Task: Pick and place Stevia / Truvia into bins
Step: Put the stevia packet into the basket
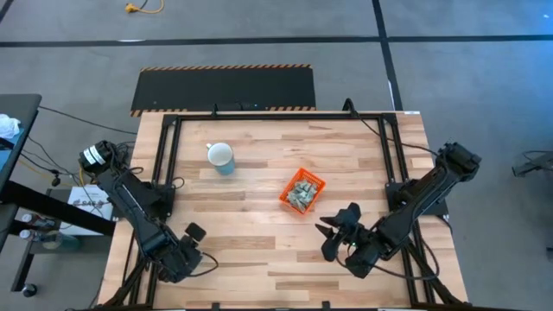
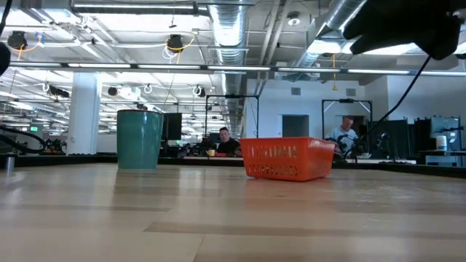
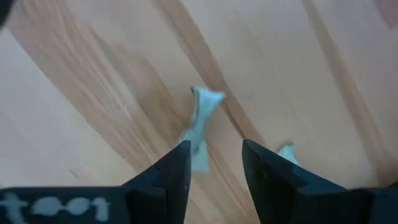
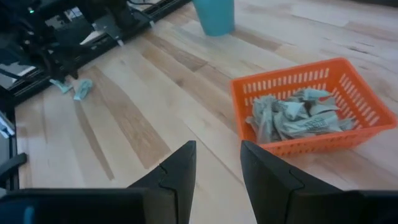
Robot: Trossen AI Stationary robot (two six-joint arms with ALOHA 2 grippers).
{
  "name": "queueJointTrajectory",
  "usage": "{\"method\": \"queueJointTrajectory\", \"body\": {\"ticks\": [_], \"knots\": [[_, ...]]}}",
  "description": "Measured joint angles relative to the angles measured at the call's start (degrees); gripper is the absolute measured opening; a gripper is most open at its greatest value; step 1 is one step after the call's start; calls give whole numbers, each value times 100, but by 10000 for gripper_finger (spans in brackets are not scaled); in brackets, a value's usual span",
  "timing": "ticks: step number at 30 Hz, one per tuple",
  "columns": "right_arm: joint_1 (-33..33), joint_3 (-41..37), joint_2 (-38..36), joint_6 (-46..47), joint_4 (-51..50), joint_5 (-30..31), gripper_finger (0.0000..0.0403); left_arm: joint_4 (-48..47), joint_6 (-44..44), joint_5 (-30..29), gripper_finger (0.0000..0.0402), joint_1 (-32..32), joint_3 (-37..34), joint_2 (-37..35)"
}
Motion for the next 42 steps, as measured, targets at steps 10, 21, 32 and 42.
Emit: {"method": "queueJointTrajectory", "body": {"ticks": [10,21,32,42], "knots": [[2,9,204,-29,102,2,118,806,748,-113,134,201,-228,3],[0,17,175,-102,150,11,118,889,756,12,134,216,-457,4],[0,17,175,-104,150,11,118,943,748,-131,118,216,-459,58],[0,17,175,-102,154,13,118,1107,725,91,103,203,-431,811]]}}
